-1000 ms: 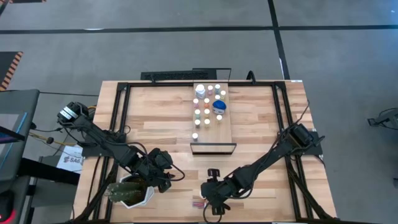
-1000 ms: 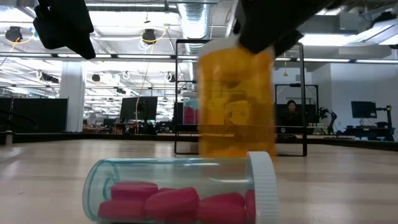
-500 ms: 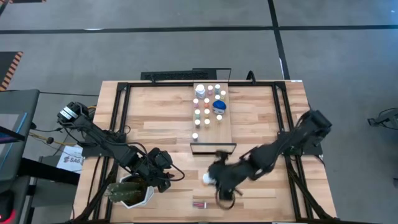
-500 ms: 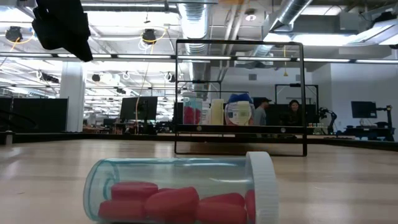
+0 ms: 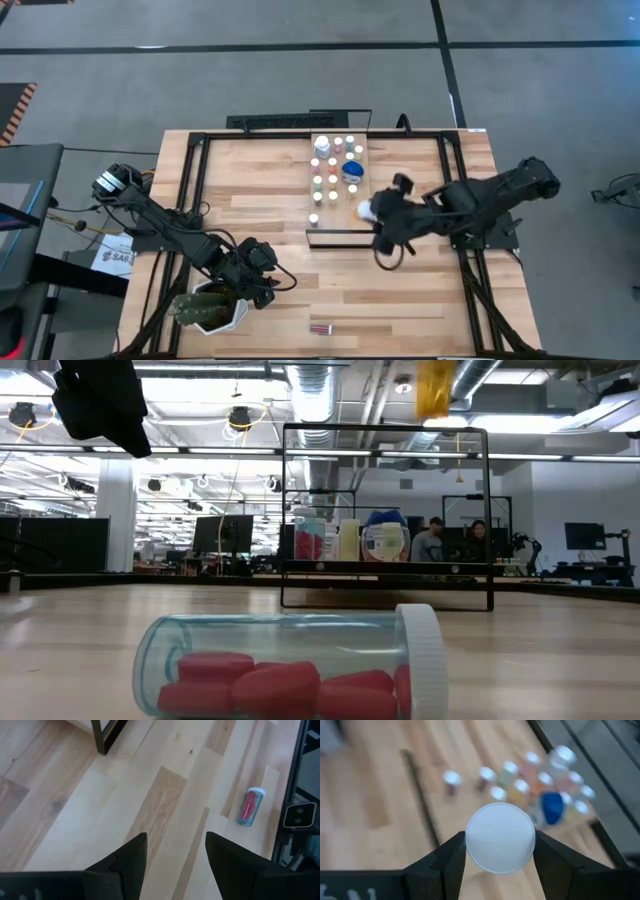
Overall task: Pick and place medicine bottles onto shelf by color
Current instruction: Put the orange pill bottle on the shelf
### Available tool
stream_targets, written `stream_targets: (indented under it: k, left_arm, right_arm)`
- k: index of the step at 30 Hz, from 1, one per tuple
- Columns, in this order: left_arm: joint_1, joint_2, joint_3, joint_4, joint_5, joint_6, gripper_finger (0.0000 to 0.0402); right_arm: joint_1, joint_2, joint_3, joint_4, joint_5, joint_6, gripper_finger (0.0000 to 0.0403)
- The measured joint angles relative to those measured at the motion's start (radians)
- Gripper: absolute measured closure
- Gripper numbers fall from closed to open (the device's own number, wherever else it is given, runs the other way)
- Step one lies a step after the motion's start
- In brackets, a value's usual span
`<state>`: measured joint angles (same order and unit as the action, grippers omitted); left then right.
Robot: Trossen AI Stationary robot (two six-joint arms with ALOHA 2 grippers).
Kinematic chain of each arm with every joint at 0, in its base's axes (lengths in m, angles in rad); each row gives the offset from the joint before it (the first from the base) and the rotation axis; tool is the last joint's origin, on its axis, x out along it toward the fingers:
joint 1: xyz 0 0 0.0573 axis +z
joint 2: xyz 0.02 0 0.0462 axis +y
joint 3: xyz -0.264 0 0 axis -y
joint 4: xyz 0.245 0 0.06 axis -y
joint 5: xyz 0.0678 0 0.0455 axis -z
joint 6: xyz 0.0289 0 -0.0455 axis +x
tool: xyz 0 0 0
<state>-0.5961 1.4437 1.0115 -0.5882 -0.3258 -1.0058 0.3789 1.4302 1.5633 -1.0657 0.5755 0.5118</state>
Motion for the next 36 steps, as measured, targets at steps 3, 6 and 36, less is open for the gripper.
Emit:
stream_targets:
  k: [3,6,36]
  left_arm:
    - [0.0,0.0,0.0,0.001,-0.001,0.0,0.0214]
    - [0.0,0.0,0.0,0.004,-0.005,-0.001,0.0214]
    - [0.0,0.0,0.0,0.002,-0.011,-0.011,0.0214]
  right_arm:
    - [-0.05,0.022,-0.021,-0.094,0.021,0.046,0.0183]
    - [-0.077,0.038,-0.098,-0.078,0.018,0.042,0.0182]
    - [-0.258,-0.046,-0.523,0.537,-0.262,-0.161,0.0181]
